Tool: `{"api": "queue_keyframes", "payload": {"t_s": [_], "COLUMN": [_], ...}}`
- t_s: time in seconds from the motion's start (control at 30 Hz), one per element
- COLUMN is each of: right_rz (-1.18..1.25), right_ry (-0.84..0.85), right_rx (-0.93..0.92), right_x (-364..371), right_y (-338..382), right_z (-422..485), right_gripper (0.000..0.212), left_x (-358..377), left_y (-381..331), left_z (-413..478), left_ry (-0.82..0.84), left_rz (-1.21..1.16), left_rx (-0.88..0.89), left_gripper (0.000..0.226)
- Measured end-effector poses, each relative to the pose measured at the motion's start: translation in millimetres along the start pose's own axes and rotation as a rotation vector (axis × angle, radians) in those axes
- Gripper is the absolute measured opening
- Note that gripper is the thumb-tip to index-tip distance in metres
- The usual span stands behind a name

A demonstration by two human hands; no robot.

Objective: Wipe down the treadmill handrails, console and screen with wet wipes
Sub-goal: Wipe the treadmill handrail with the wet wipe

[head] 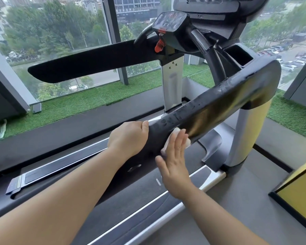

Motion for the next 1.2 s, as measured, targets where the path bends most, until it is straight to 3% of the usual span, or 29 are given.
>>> {"api": "queue_keyframes", "payload": {"t_s": [0.07, 0.13, 0.27, 0.33, 0.53, 0.73, 0.87, 0.97, 1.13, 1.2], "right_rz": [-0.103, -0.108, 0.363, 0.52, 0.52, 0.781, 0.854, 0.685, 0.432, 0.38], "right_ry": [0.039, 0.016, -0.157, -0.201, -0.053, -0.292, -0.148, -0.057, -0.245, -0.235], "right_rx": [-0.098, -0.073, 0.338, 0.445, 0.268, 0.686, 0.608, 0.404, 0.354, 0.287], "right_x": [9.4, 3.2, -21.3, -16.7, 31.7, -6.4, 19.9, 36.0, -3.0, -1.7], "right_y": [-2.4, -18.5, -52.6, -40.6, 18.9, -47.3, -5.8, 26.6, -10.3, -7.8], "right_z": [-11.3, -4.7, 18.7, 16.4, -27.9, 10.3, -13.0, -33.8, 4.4, 6.3], "right_gripper": [0.063, 0.06, 0.055, 0.057, 0.061, 0.054, 0.074, 0.061, 0.065, 0.066], "left_x": [-0.6, -0.8, -0.7, -0.6, -1.8, -1.6, -1.9, -2.3, -2.4, -2.5], "left_y": [-0.3, -0.4, -0.8, -0.6, -1.3, -1.3, -1.6, -2.6, -2.0, -2.3], "left_z": [-0.3, -1.3, -1.8, -1.6, -1.7, -2.1, -1.5, -2.0, -2.6, -2.3], "left_ry": [-0.006, -0.003, 0.003, 0.002, -0.007, 0.005, 0.001, -0.005, -0.006, -0.011], "left_rz": [0.005, 0.006, 0.009, 0.009, 0.016, 0.007, 0.002, 0.005, 0.0, 0.001], "left_rx": [0.005, 0.007, 0.009, 0.005, 0.001, 0.005, -0.002, 0.003, 0.005, 0.002], "left_gripper": [0.043, 0.046, 0.047, 0.045, 0.044, 0.044, 0.042, 0.04, 0.043, 0.043]}}
Point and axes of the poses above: each hand's wrist, its own z-axis towards the middle knuckle, its own x-axis out of the palm, y = z × x, the point moved 8 cm from there along z, towards the middle knuckle, and after that the axes turned 8 degrees about -z, right-handed, at the moved point
